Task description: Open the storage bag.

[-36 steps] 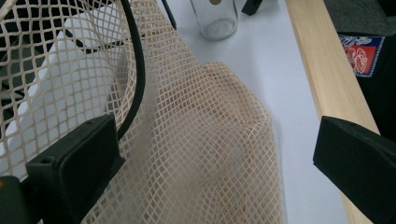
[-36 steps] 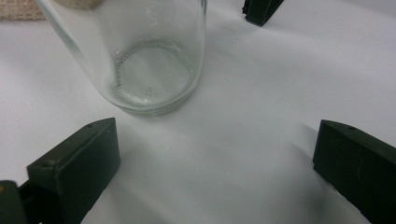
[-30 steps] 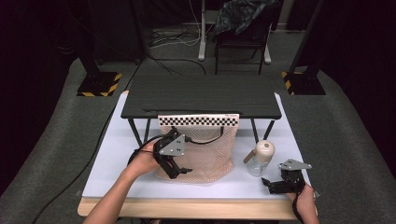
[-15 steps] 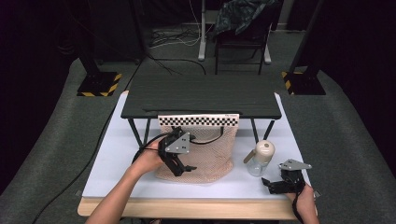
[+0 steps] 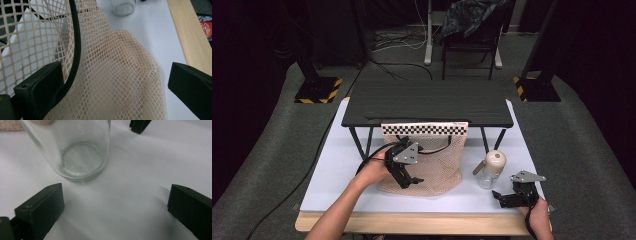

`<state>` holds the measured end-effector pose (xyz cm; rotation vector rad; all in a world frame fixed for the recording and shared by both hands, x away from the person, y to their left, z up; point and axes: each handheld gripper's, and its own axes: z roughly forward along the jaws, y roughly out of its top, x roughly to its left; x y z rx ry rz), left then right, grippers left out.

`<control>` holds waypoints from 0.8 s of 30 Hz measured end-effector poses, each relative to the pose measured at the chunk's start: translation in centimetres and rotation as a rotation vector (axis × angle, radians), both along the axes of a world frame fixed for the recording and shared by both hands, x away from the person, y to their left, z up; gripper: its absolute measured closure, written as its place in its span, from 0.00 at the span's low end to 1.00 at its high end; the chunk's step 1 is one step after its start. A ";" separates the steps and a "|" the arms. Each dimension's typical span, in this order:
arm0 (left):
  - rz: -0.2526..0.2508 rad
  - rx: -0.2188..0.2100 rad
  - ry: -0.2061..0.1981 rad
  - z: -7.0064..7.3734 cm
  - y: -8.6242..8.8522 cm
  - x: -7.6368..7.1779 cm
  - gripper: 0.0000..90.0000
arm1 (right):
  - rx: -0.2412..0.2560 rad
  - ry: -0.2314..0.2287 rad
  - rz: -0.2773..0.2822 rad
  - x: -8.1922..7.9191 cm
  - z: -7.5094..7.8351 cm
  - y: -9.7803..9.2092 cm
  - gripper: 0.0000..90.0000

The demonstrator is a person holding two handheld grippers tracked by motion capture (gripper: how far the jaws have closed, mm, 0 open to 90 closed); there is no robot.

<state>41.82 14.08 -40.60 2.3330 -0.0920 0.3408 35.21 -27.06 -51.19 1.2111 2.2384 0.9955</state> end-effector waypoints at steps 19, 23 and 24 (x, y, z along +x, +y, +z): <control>-0.028 0.002 0.091 -0.4 0.3 -0.5 0.00 | -0.001 0.000 0.001 0.0 0.0 0.0 0.00; -0.034 0.006 0.105 -0.3 0.3 -0.8 0.00 | -0.001 0.000 0.001 0.0 0.0 0.0 0.00; -0.036 0.008 0.107 -0.2 0.3 -0.9 0.00 | -0.001 0.000 0.001 0.0 0.0 0.0 0.00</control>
